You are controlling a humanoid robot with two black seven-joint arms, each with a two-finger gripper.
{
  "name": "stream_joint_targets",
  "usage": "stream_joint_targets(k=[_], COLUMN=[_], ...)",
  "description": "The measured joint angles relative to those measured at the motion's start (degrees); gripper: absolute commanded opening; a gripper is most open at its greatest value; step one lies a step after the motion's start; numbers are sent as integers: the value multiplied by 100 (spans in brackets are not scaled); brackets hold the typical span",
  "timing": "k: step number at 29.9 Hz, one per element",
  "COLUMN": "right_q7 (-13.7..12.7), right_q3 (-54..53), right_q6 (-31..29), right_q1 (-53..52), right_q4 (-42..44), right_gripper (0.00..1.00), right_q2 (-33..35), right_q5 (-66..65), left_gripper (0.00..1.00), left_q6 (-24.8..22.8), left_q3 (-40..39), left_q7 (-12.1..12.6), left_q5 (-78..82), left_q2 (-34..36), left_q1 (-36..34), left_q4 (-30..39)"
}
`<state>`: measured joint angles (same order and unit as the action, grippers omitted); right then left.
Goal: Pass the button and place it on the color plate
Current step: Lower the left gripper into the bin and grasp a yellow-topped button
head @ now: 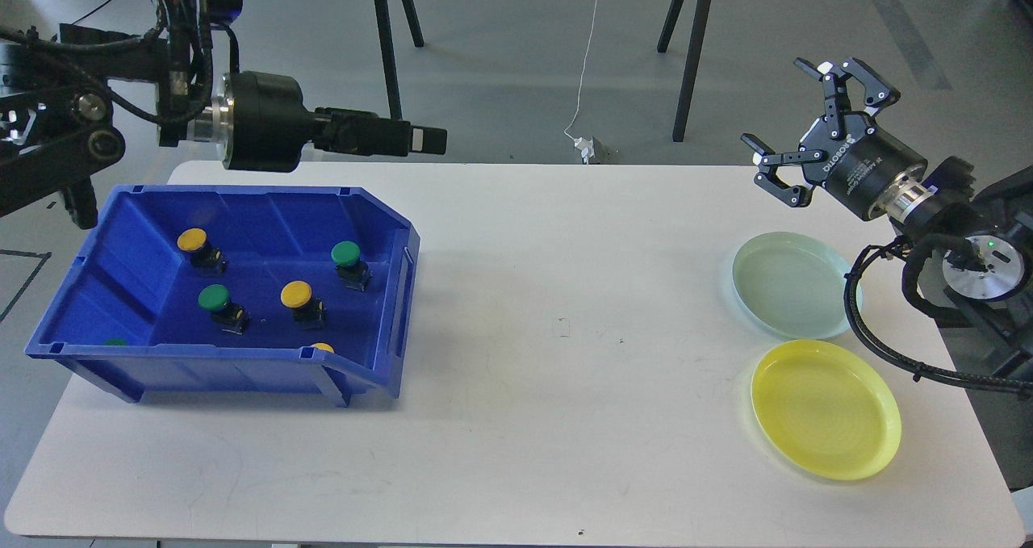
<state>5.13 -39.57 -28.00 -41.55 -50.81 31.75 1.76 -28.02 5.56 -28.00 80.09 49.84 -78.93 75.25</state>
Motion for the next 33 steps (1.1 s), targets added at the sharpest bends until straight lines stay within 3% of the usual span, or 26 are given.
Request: stream_joint_targets(k=[6, 18, 30, 33], right_q7=[5, 6, 6, 6], right_q3=[19, 55, 69, 69], right_q6=[0, 0, 0, 0], right_q1=[-1, -1, 82, 113], right_q4=[16, 83, 173, 170], right_gripper=[99, 99, 99, 99], right_q2=[-27, -17, -29, -29], right_q5=[0, -9, -9, -9], left_gripper=[97, 97, 97, 91], left_q6=[77, 358, 546, 648], left_q3=[220, 183, 192, 192], left_q7=[0, 1, 1, 1], left_q5=[2014, 1994, 1922, 1922], left_q2=[165, -839, -1179, -1263], left_q1=[599, 1340, 1801, 1880], left_q4=[-248, -1973, -2469, -2569])
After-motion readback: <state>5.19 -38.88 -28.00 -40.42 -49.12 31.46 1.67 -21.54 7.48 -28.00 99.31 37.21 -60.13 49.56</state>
